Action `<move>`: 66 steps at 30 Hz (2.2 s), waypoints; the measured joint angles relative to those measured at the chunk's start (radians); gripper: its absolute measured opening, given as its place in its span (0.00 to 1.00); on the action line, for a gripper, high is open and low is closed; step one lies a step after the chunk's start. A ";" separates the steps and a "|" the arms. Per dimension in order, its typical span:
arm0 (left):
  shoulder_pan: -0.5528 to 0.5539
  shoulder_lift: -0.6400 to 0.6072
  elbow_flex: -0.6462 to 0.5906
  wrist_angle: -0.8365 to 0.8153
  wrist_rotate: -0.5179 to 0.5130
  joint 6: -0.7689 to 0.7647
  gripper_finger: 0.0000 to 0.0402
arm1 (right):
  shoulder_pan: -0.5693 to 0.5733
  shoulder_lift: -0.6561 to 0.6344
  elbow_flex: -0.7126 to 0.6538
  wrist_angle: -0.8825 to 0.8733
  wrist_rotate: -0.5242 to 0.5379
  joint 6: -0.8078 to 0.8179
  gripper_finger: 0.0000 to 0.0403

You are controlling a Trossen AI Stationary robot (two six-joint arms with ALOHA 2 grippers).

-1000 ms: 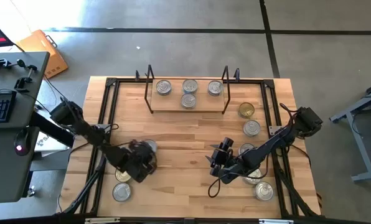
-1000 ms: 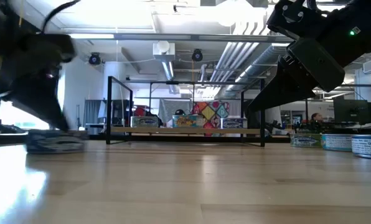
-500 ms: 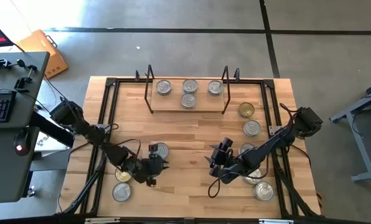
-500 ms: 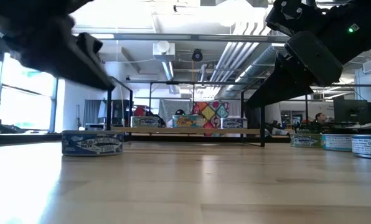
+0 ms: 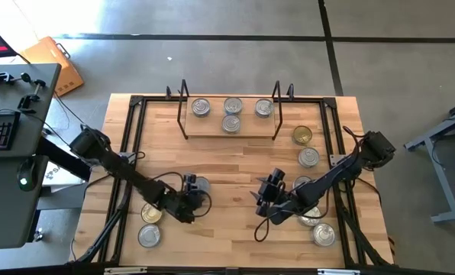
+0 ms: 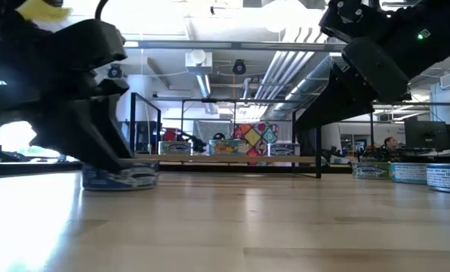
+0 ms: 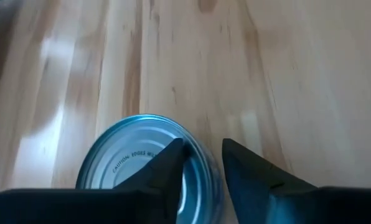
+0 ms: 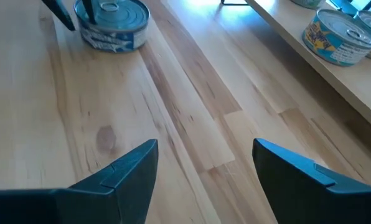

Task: Stack canned seafood by type on shelf
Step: Put the blue tuna can on the shelf aligned with the other blue tuna can

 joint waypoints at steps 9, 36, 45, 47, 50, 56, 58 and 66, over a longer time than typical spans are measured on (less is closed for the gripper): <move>0.032 0.048 -0.006 0.281 0.036 0.047 0.02 | 0.031 0.000 0.000 0.286 -0.221 -0.398 0.63; 0.130 0.046 -0.006 0.645 0.083 0.116 0.00 | -0.179 0.186 0.000 0.591 -0.440 -1.152 0.63; 0.130 0.045 -0.005 0.680 0.084 0.130 0.00 | -0.198 0.235 0.000 0.683 -0.447 -1.076 0.39; 0.131 0.044 -0.005 0.683 0.081 0.130 0.00 | -0.190 0.236 0.000 0.676 -0.436 -1.000 0.29; 0.120 0.016 -0.004 0.641 0.052 0.130 0.02 | -0.167 0.210 0.000 0.614 -0.394 -0.919 0.29; 0.083 -0.070 -0.004 0.459 -0.081 0.087 0.04 | -0.129 0.051 0.000 0.251 -0.109 -0.732 0.29; 0.078 -0.078 -0.004 0.448 -0.117 0.071 0.04 | -0.170 -0.004 0.018 0.071 -0.004 -0.634 0.29; 0.078 -0.056 -0.005 0.468 -0.122 0.025 0.03 | -0.431 -0.010 0.133 -0.188 0.000 -0.712 0.29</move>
